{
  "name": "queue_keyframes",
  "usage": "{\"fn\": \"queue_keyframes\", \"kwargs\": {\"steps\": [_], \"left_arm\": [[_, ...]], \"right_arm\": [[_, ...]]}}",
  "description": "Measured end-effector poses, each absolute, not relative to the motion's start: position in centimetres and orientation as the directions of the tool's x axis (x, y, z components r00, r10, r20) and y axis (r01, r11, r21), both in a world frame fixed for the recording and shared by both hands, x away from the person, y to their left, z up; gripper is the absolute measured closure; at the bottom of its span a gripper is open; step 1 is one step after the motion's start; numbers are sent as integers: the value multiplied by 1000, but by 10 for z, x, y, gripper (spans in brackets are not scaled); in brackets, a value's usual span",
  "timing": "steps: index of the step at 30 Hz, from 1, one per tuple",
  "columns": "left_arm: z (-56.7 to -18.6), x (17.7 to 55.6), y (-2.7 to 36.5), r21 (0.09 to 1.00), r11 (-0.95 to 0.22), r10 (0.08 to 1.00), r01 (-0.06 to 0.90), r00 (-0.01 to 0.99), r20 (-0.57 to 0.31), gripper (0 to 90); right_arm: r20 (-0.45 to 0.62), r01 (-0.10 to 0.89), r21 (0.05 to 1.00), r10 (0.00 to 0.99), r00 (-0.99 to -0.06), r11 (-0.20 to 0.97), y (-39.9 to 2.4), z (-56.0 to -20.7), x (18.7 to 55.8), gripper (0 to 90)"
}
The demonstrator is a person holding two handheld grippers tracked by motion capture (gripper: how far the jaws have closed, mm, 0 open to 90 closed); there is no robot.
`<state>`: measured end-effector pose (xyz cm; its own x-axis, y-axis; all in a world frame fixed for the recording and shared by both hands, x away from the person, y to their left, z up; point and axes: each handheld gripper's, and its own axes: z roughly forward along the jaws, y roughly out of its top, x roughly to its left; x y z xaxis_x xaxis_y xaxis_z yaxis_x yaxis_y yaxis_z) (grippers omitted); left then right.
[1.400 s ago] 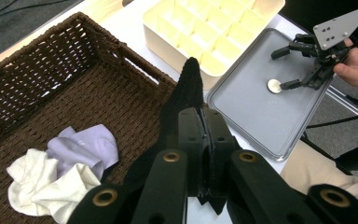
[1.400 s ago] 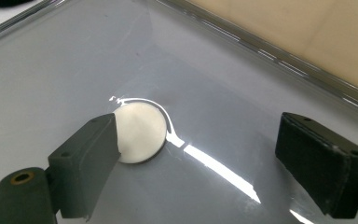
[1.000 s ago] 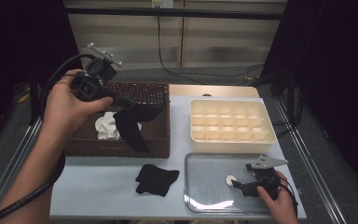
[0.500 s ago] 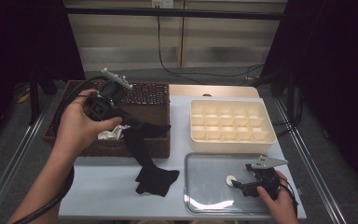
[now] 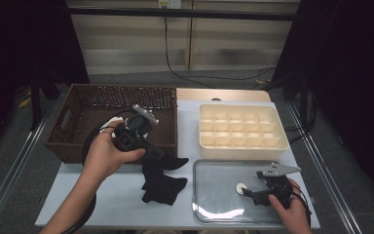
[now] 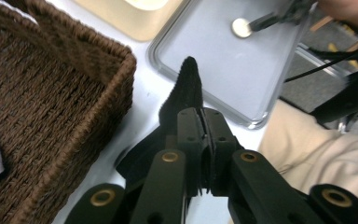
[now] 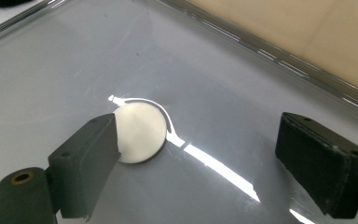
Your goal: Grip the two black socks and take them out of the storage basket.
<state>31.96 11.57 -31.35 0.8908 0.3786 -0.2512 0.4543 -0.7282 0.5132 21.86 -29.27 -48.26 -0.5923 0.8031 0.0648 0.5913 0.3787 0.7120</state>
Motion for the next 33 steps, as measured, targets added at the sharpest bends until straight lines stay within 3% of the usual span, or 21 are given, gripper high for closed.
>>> {"fn": "queue_keyframes", "kwargs": {"steps": [5,12,27,33], "left_arm": [[-326,320,114,498,-737,417,457,887,-198,671],[-342,314,125,506,-718,464,478,870,-165,511],[-372,299,156,545,-667,514,508,843,-158,338],[-388,294,160,556,-644,530,525,831,-171,312]], "right_arm": [[65,591,712,803,-592,378,-293,-483,219,127],[65,592,712,804,-592,378,-293,-483,218,127],[64,591,712,803,-592,379,-293,-483,219,127],[63,590,713,803,-593,380,-293,-483,219,127]]}}
